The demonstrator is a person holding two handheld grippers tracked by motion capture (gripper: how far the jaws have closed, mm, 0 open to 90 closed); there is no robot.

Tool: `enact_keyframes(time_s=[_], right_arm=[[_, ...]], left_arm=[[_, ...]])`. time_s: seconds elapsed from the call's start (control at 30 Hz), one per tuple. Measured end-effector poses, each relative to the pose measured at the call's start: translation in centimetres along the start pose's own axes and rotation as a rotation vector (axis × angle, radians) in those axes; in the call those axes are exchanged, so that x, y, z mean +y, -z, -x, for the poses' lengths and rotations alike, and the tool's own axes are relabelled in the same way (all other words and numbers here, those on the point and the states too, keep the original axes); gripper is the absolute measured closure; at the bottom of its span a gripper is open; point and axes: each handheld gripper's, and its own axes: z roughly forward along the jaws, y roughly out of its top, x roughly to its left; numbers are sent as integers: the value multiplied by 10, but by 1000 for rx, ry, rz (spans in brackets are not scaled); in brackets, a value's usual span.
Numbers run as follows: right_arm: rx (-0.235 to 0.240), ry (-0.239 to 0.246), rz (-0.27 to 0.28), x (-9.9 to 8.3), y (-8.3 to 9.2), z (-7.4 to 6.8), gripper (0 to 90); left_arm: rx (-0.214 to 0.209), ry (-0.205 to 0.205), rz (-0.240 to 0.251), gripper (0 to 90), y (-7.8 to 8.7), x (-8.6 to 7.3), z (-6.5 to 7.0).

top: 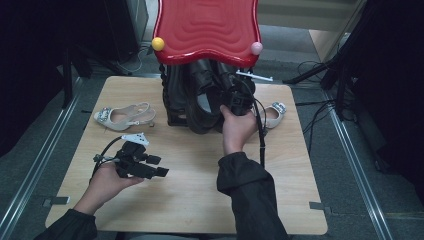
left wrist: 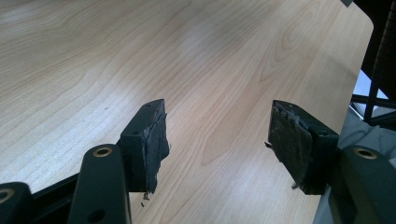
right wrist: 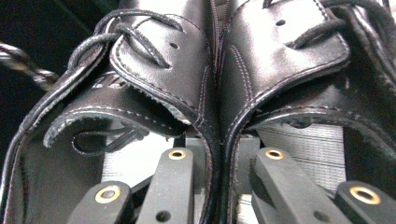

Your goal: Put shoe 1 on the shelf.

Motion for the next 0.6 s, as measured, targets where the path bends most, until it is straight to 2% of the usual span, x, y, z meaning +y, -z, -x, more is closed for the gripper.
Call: enact_keyframes(time_s=[0.13, 0.17, 0.23, 0.27, 0.33, 0.53, 0.6], right_arm=[[-50, -10, 43, -2, -11, -7, 824], [-51, -31, 47, -2, -13, -9, 824], [-66, -22, 65, -2, -19, -11, 822], [-86, -29, 54, -2, -20, -14, 822], [-109, -4, 53, -1, -25, -19, 821], [-173, -33, 42, 0, -38, -32, 810], [-177, -31, 39, 1, -39, -33, 797]], left_arm=[[-1, 7, 9, 376, 3, -1, -2], [2, 13, 12, 376, 4, -1, -3], [-1, 14, 15, 377, 4, -2, -3], [-2, 14, 15, 377, 4, -2, -3], [-3, 11, 13, 378, 4, -2, -3], [-11, 2, 16, 381, 3, -1, -1], [-14, 4, 18, 381, 3, 0, -1]])
